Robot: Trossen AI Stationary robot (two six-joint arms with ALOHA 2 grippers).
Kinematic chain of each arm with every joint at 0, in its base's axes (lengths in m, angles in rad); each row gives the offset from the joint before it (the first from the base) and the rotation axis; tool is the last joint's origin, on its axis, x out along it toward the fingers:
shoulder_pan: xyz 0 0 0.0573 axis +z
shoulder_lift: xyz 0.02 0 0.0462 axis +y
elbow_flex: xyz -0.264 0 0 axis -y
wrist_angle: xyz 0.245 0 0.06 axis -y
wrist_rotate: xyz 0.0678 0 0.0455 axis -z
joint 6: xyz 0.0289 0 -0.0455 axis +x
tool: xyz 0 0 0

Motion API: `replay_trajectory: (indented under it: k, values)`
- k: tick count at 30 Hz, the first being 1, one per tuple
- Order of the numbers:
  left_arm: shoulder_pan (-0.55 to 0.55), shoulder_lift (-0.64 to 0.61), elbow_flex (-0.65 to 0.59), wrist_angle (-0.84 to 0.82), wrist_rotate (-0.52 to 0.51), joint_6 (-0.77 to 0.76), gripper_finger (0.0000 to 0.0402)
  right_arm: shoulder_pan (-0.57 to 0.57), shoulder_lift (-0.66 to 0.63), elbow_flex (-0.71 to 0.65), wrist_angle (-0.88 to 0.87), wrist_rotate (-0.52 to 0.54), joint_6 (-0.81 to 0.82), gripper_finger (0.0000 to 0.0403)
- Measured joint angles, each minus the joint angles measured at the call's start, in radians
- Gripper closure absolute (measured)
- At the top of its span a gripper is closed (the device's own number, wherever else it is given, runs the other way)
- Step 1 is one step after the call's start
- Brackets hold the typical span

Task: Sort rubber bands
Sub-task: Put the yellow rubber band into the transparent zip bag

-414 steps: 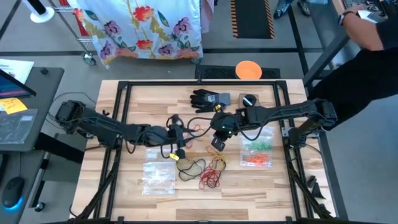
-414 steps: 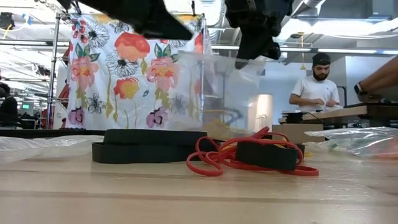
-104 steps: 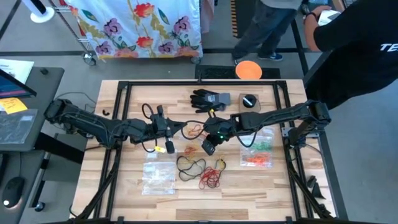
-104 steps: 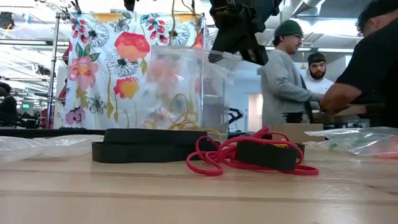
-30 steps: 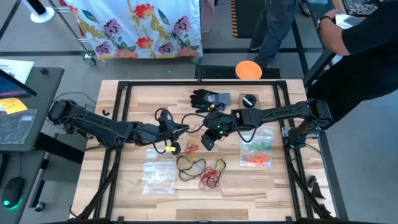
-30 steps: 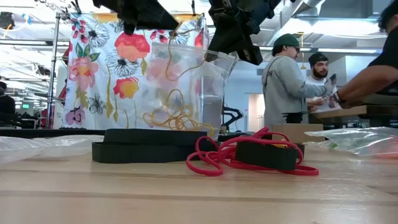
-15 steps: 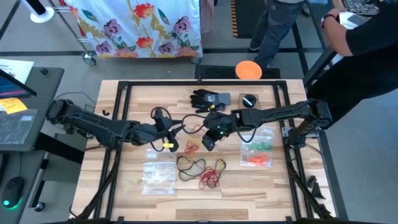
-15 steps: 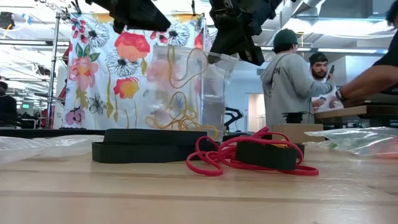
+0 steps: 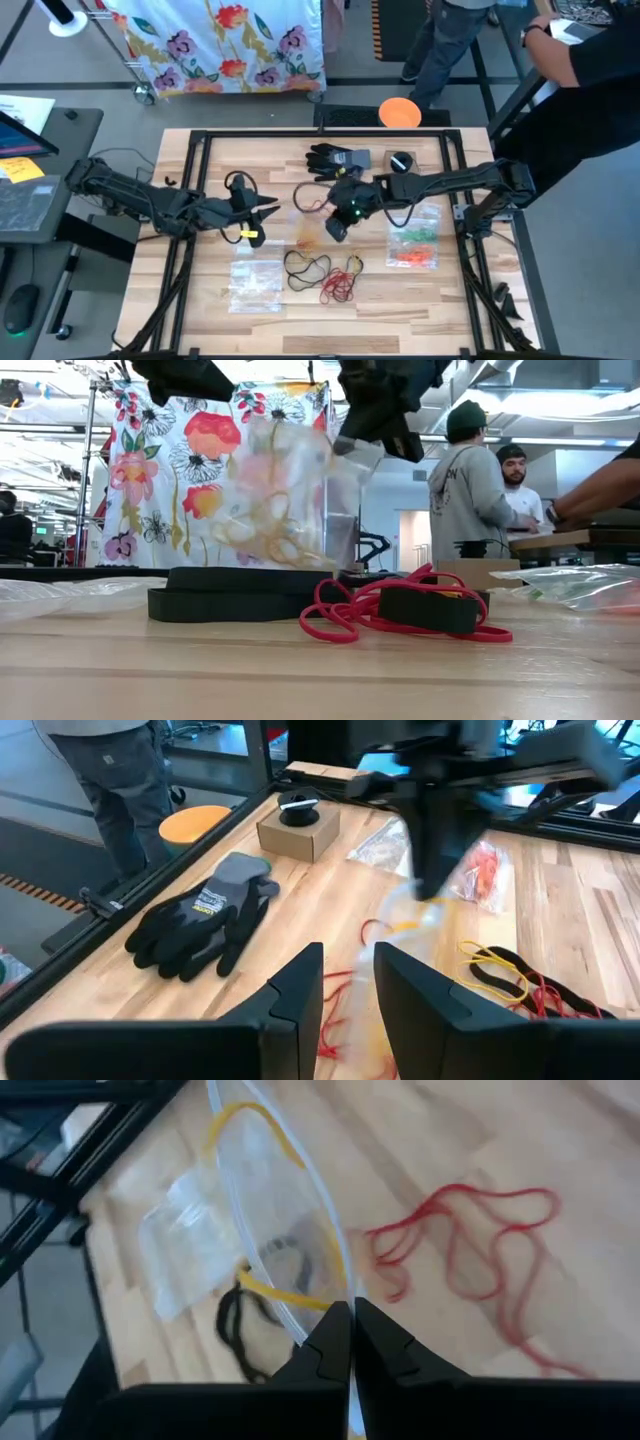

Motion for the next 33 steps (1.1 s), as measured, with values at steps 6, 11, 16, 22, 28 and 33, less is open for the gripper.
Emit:
replay_trajectory:
  k: [6,11,16,22,28,33]
  values:
    - [-0.001,0.001,0.0,0.0,0.0,0.004,0.0313,0.008,0.0,0.0,0.009,-0.023,0.005,0.0397]
    - [-0.001,0.001,0.0,0.0,-0.001,0.003,0.0314,0.007,0.001,0.0,0.042,-0.078,-0.004,0.0397]
    - [-0.001,0.001,0.0,-0.003,-0.002,0.0,0.0313,0.007,-0.014,0.0,0.014,-0.02,0.01,0.0397]
    - [-0.001,0.001,0.0,-0.007,-0.002,0.0,0.0314,0.019,-0.021,0.0,0.07,0.043,-0.017,0.0397]
    - [-0.003,0.005,0.0,-0.019,-0.003,-0.002,0.0314,-0.002,-0.002,-0.001,0.045,-0.006,0.013,0.0397]
    - [-0.003,0.014,0.0,-0.016,-0.002,-0.001,0.0314,-0.002,-0.007,0.0,0.051,-0.07,0.006,0.0397]
